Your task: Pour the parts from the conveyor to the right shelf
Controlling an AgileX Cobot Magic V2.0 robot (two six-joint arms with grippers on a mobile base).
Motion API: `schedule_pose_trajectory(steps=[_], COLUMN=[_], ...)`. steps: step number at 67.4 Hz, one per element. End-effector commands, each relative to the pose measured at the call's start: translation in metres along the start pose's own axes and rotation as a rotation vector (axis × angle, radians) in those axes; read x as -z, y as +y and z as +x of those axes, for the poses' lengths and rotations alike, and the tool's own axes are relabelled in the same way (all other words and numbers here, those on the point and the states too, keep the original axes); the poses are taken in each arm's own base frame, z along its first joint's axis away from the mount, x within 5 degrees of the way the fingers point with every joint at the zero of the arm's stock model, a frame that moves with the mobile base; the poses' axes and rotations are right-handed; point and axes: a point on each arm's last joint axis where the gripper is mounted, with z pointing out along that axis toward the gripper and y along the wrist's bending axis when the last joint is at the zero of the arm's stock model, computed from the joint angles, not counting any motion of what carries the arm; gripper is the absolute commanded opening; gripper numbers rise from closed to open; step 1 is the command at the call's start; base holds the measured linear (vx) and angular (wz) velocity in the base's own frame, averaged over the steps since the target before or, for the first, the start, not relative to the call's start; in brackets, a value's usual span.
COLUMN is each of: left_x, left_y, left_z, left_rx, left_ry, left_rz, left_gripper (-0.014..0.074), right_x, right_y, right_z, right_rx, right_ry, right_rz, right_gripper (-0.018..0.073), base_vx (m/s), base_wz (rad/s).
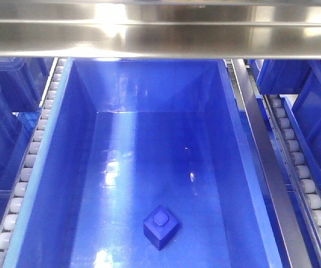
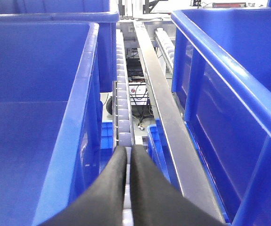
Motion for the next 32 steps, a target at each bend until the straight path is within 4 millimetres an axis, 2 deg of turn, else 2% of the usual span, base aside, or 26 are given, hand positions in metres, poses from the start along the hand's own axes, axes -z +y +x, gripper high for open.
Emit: schedule_pose_trajectory(steps=[1,32], left_x=[0.0021,0.0021], left_y=[-0.0006,-0.0006], left_z=[-0.0129,-0.0129], left_rx=[0.008,0.008], left_ry=[-0.093,-0.093], left_rz=[0.008,0.008], left_gripper=[-0.0006,-0.0006], right_x=[0.0012,0.0012], right_y=[0.0001,0.0001], right_z=[-0.0048,-0.0047], right_rx=[0.005,0.005], right_ry=[-0.082,-0.081], right_rz=[0.002,0.002], right_gripper=[-0.0009,-0.0009], base_vx=[0.0,0.0], base_wz=[0.0,0.0])
